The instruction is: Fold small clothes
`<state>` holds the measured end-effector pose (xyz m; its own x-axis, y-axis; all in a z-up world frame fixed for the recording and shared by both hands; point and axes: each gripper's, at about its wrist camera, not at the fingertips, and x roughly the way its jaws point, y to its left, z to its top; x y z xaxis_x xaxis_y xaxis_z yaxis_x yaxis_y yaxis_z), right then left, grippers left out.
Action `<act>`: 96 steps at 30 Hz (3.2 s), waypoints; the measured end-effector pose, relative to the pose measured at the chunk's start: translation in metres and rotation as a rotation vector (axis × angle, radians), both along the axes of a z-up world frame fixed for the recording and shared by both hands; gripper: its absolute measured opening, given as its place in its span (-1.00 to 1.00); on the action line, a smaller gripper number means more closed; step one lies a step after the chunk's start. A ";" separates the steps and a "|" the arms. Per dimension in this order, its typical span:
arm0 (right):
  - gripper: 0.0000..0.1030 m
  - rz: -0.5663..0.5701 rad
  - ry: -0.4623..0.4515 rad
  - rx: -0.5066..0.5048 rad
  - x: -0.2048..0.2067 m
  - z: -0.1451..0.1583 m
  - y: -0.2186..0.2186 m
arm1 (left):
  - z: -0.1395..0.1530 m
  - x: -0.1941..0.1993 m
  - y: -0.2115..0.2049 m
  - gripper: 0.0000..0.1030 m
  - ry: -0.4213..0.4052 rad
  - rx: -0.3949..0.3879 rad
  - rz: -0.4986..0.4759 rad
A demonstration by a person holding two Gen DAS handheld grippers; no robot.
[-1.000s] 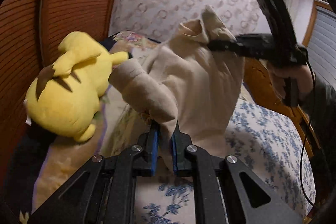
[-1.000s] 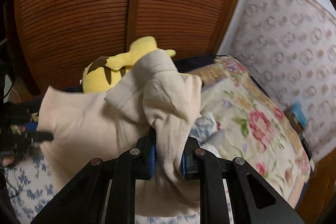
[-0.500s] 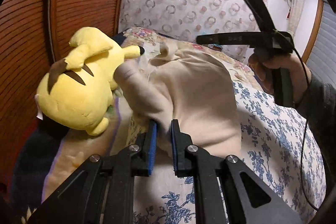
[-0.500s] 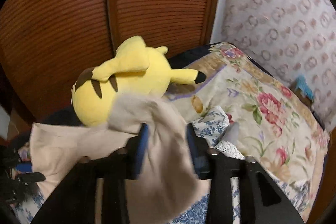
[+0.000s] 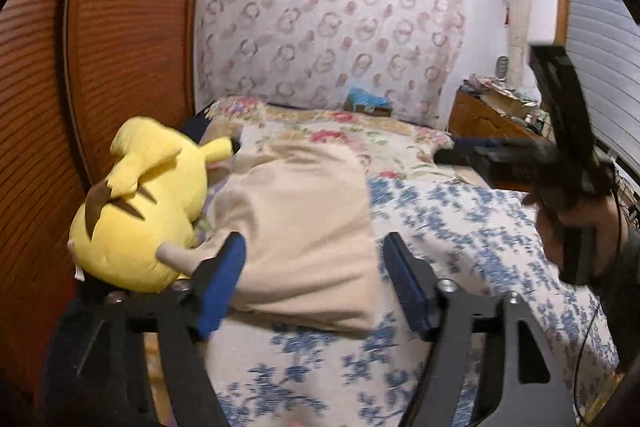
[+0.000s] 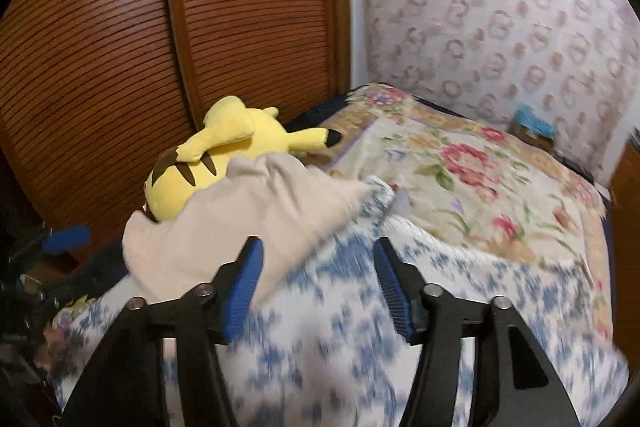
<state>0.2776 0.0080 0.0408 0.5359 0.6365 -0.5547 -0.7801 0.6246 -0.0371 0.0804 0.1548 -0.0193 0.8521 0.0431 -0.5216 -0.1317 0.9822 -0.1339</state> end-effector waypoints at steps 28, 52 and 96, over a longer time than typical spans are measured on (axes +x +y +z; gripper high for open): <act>0.50 -0.436 -0.178 0.224 -0.232 0.016 -0.168 | 0.074 -0.029 -0.151 0.51 -0.102 0.097 -0.163; 0.50 -0.472 -0.181 0.234 -0.231 0.006 -0.176 | 0.069 -0.033 -0.148 0.51 -0.098 0.104 -0.149; 0.50 -0.459 -0.180 0.236 -0.228 0.007 -0.195 | 0.066 -0.034 -0.143 0.52 -0.102 0.102 -0.148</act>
<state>0.0499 -0.1868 0.0478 0.8611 0.4112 -0.2991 -0.4200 0.9067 0.0374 0.0463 0.0118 0.0469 0.9014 -0.0384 -0.4313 0.0243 0.9990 -0.0381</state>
